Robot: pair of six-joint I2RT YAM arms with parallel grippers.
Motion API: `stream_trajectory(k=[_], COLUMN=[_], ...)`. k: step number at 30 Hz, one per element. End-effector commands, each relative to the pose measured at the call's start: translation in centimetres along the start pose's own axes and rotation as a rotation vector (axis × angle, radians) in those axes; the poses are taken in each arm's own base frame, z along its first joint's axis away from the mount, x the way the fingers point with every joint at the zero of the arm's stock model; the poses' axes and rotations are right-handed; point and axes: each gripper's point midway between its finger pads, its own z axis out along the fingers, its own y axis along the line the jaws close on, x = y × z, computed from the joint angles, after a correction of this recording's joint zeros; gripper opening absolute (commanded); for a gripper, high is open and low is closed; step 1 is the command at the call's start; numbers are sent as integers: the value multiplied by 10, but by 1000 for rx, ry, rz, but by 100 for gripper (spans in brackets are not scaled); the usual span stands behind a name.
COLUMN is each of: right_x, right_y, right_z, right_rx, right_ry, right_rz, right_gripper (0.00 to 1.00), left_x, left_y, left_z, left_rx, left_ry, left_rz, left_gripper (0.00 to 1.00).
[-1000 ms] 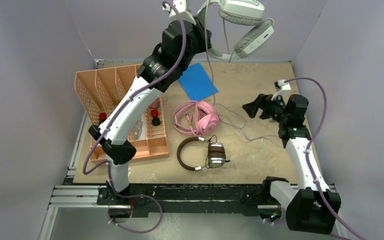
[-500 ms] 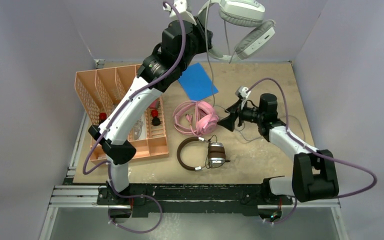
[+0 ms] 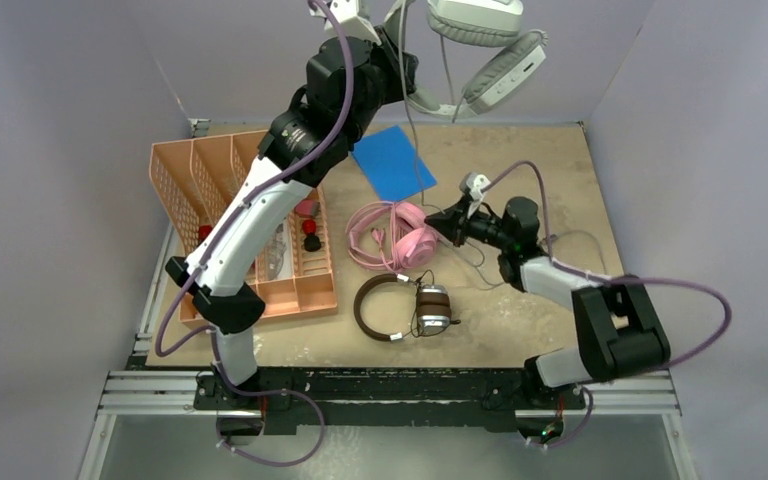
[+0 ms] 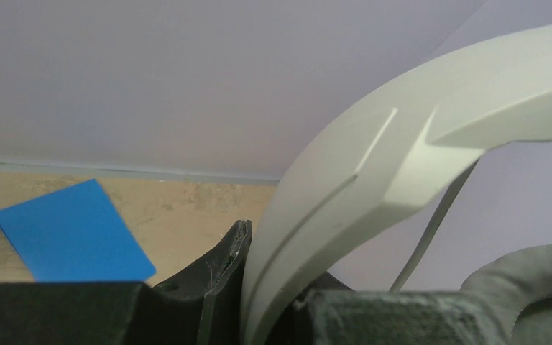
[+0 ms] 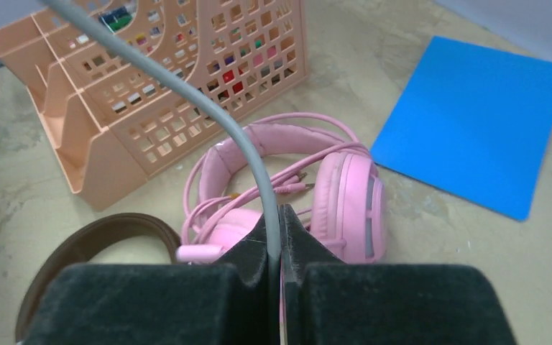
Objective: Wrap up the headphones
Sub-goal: Wrap the headphones cable around the headphones.
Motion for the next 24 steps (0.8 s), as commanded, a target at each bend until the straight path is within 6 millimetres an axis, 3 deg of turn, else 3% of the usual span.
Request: stream_trajectory(k=[1,6,8,13,17,24], right_x=[-61,-70,-87,-71,-68,-99], right_y=[17,27,36,19,10,8], right_z=[-32,-99,-134,-199,-236,-283], right_rx=[100,380,487,826,1017,1237], right_ry=[-217,-264,-383,-454,-489,-485], right_rz=[-79,-10,3,169,251,270], right_gripper=[0,0,0,0,0,0], left_x=[-63,-55,-54,-49,-41,-12], left_y=[-11,8,14,31,46,86], left_z=[-27,-18,-15,-11,-8,-3], left_rx=[25,-58,-86,-151,-198,-315], left_ry=[-157,-168,-174,-172,-154,-88], left_rz=[-65,-25,-11,24,57,156], left_gripper=[0,0,0,0,0,0])
